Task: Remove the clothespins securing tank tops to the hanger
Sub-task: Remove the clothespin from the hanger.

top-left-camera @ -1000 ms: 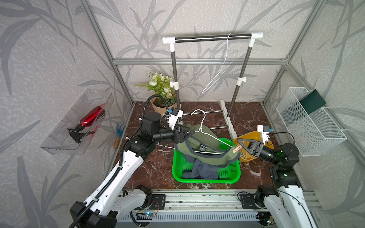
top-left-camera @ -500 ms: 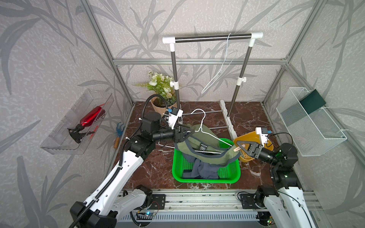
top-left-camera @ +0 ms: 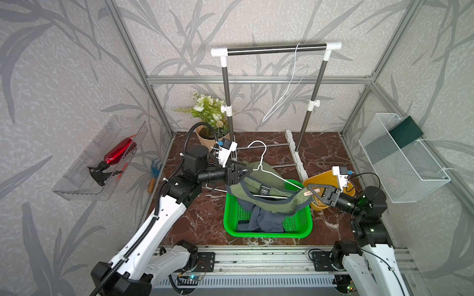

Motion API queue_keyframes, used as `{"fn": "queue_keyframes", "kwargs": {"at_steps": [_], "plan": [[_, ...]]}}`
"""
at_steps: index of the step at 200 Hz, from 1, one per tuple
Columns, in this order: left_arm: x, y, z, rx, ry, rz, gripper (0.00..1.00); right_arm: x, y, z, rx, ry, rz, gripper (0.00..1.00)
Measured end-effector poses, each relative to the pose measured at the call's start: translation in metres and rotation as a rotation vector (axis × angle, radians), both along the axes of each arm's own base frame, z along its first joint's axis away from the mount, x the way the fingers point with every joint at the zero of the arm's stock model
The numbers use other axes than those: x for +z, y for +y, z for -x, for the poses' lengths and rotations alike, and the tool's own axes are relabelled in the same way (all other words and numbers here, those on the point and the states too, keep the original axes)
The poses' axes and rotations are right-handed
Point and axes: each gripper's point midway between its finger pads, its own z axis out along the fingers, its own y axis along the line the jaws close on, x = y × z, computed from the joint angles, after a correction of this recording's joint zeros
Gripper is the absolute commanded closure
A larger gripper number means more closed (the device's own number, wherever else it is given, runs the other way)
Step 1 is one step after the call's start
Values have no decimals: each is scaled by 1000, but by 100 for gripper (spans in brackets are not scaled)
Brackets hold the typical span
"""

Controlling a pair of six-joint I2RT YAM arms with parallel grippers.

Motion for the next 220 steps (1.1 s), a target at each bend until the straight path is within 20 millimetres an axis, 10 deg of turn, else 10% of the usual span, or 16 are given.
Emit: {"fn": "queue_keyframes", "kwargs": {"at_steps": [220], "plan": [[-23, 0, -2, 8, 48, -10, 100, 20, -6, -22, -52, -22, 86, 84]]}}
